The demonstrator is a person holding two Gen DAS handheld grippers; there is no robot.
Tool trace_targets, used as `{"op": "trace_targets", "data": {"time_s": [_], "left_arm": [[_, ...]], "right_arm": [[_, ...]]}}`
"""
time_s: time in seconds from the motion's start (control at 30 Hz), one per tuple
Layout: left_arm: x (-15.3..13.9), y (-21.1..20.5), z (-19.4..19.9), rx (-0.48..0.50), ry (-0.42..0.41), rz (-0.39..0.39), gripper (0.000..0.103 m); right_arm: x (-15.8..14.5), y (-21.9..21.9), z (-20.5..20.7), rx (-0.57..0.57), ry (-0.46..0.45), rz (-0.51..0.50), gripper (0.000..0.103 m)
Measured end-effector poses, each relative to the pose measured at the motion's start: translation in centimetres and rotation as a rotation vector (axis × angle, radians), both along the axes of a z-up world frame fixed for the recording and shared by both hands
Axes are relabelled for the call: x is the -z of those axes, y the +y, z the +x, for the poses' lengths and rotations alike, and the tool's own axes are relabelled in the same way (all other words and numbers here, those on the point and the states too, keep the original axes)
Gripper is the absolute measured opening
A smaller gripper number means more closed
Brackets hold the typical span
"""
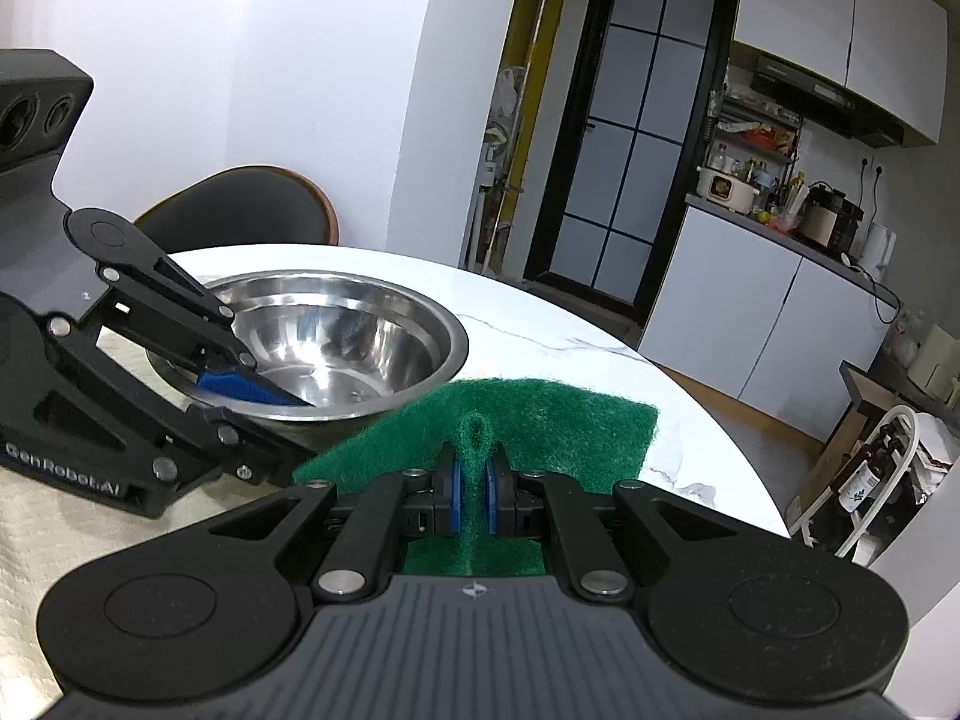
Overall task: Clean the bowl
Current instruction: 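Close the left gripper on the bowl rim again, then lift the bowl and turn it upside down with the left gripper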
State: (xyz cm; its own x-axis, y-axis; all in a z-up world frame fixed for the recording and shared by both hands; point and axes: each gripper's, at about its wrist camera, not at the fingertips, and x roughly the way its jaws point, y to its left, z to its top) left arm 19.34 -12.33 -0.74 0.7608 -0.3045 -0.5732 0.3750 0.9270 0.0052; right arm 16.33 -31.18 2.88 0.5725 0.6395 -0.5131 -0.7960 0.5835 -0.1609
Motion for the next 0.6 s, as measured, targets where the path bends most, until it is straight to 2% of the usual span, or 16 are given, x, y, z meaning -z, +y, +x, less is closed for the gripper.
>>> {"op": "trace_targets", "data": {"time_s": [0.2, 0.33, 0.6], "left_arm": [[0.61, -0.11, 0.05, 0.009, 0.006, 0.024, 0.021], [0.93, -0.26, 0.37, 0.000, 0.011, 0.056, 0.017], [0.13, 0.21, 0.36, -0.002, 0.006, 0.015, 0.012]], "right_arm": [[0.40, 0.38, 0.18, 0.002, 0.006, -0.020, 0.008], [0.52, 0.82, 0.17, 0.000, 0.008, -0.032, 0.008], [0.54, 0.30, 0.06, -0.010, -0.008, -0.015, 0.008]]}}
